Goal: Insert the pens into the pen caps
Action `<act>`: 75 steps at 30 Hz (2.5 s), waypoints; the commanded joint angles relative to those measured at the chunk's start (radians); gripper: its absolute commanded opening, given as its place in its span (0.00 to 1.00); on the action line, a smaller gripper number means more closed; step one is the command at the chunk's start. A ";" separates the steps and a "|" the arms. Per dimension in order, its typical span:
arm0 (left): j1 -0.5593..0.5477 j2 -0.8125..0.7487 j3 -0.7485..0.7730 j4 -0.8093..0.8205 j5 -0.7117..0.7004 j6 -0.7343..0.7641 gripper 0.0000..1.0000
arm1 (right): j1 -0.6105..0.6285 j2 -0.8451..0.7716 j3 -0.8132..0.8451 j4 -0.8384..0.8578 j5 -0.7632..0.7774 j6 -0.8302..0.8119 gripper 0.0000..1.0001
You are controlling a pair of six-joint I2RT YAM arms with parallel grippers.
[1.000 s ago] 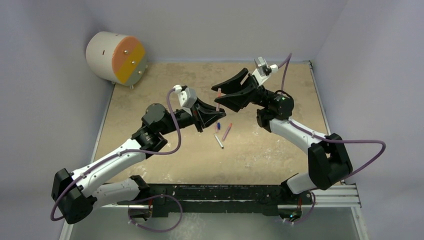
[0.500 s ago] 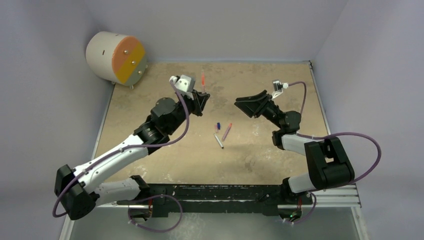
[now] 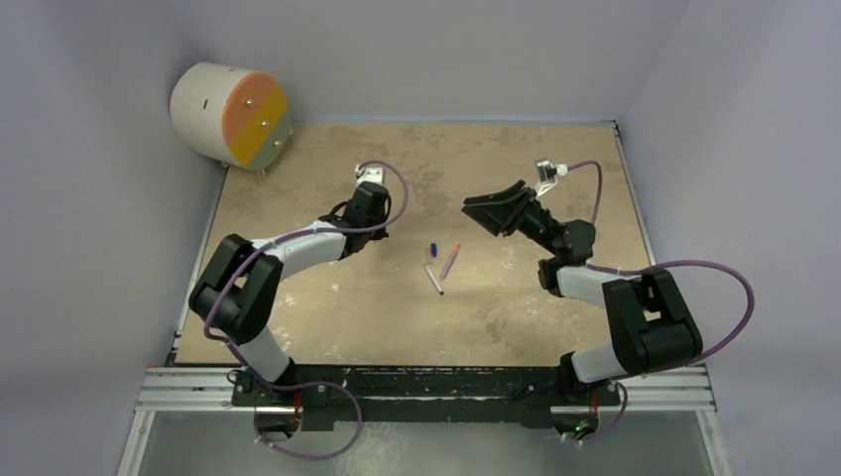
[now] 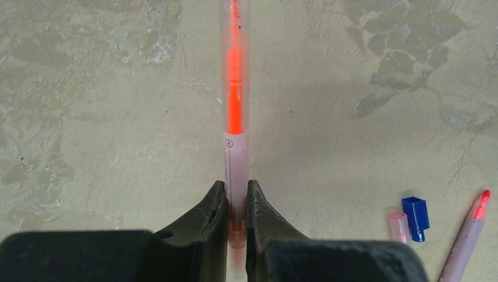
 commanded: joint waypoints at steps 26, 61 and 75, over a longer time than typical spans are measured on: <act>0.216 0.125 0.152 -0.328 0.069 0.108 0.16 | 0.064 0.085 -0.014 0.452 -0.040 0.020 0.65; 0.134 -0.602 -0.186 0.254 0.156 -0.024 0.45 | 0.476 0.174 0.417 -1.494 0.778 -1.004 0.20; 0.135 -0.599 -0.205 0.200 0.092 0.030 0.45 | 0.566 0.275 0.472 -1.545 0.814 -1.006 0.38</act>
